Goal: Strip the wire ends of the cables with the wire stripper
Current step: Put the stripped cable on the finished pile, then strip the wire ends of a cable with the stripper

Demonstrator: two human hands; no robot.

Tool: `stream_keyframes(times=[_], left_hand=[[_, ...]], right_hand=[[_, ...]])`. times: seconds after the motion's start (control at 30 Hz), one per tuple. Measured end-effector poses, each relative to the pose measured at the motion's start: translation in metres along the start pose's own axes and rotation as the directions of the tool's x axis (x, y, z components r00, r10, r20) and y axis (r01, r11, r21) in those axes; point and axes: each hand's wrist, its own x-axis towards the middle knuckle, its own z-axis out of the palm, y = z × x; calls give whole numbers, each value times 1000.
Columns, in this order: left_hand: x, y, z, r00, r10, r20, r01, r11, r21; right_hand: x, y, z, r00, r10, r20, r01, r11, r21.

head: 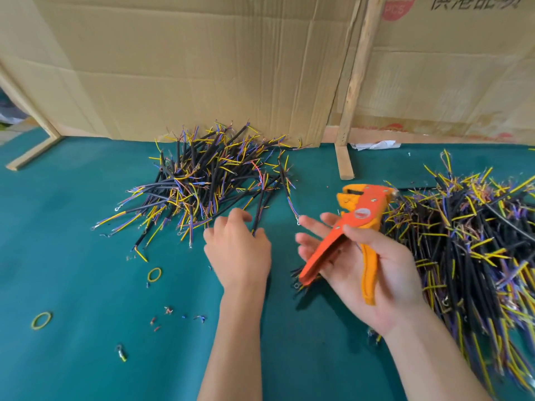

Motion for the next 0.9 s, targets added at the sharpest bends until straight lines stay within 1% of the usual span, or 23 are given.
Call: stream_keyframes(times=[0.07, 0.13, 0.27, 0.33, 0.4, 0.47, 0.5, 0.57, 0.63, 0.7, 0.77, 0.83, 0.9], left_hand=[[1, -3, 0, 998, -45, 34, 44, 998, 44], [1, -2, 1, 998, -55, 39, 55, 998, 1], [2, -1, -1, 992, -125, -25, 118, 975, -190], [-1, 5, -3, 990, -118, -81, 90, 952, -292], [-3, 13, -1, 994, -48, -98, 6, 920, -392], [-6, 19, 0, 996, 89, -12, -84, 876, -475], [-7, 20, 0, 984, 167, 61, -117, 863, -491], [-10, 21, 3, 936, 300, 186, -183, 862, -472], [-12, 20, 4, 885, 387, 258, -244, 858, -452], [-13, 20, 4, 847, 427, 315, -257, 849, -461], [-11, 18, 4, 831, 435, 347, -247, 846, -472], [-10, 16, 3, 837, 422, 347, -237, 853, -465], [-9, 13, 2, 869, 393, 300, -249, 872, -420]], right_hand=[[1, 9, 5, 998, 51, -32, -52, 998, -21], [2, 13, 7, 992, 58, -109, -64, 997, -50], [3, 6, 1, 984, -15, -177, 5, 998, -61], [3, 1, -2, 982, -41, -185, 29, 997, -68], [1, -3, -5, 985, -45, -165, 32, 997, -76], [-1, -6, -7, 992, -38, -124, 29, 997, -75], [-1, -8, -8, 994, -44, -102, 37, 997, -72], [-3, -12, -9, 994, -84, -74, 80, 995, -67], [-3, -16, -9, 989, -122, -78, 117, 991, -69], [-3, -18, -12, 984, -159, -87, 152, 985, -81], [-3, -20, -16, 976, -197, -94, 189, 978, -91], [-3, -21, -20, 969, -222, -104, 213, 973, -91], [-2, -23, -23, 962, -245, -118, 236, 968, -88]])
